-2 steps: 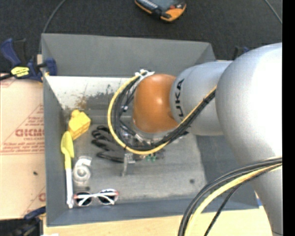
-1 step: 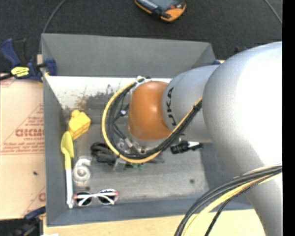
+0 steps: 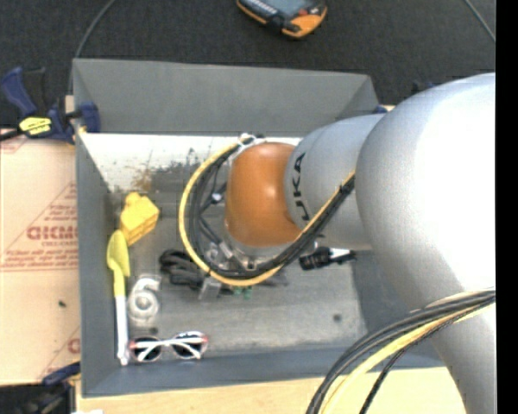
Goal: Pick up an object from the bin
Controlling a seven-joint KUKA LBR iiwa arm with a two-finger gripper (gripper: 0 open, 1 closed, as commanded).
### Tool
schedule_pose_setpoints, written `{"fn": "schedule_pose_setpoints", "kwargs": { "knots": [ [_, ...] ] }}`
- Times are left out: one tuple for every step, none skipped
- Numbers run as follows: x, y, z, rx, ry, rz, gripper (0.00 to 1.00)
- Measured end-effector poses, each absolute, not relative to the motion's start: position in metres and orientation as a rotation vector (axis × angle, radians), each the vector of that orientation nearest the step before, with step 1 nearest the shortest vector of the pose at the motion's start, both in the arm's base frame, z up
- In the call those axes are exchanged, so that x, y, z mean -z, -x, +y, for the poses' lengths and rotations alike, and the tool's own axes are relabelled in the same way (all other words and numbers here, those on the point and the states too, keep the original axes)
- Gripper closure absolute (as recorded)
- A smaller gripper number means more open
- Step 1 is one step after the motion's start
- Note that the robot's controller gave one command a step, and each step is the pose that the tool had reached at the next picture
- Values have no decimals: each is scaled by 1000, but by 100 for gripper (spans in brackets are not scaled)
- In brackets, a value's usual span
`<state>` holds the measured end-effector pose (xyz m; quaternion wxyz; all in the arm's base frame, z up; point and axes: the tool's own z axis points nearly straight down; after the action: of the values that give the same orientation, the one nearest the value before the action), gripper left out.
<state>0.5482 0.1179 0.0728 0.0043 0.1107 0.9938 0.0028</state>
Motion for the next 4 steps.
{"fn": "schedule_pose_setpoints", "kwargs": {
  "knots": [
    [-76,-548,118,-9,-347,3114,100],
    [-86,-547,117,-9,-347,3116,100],
    [-94,-548,117,-9,-347,3115,100],
    [-105,-549,117,-12,-347,3112,100]
  ]
}}
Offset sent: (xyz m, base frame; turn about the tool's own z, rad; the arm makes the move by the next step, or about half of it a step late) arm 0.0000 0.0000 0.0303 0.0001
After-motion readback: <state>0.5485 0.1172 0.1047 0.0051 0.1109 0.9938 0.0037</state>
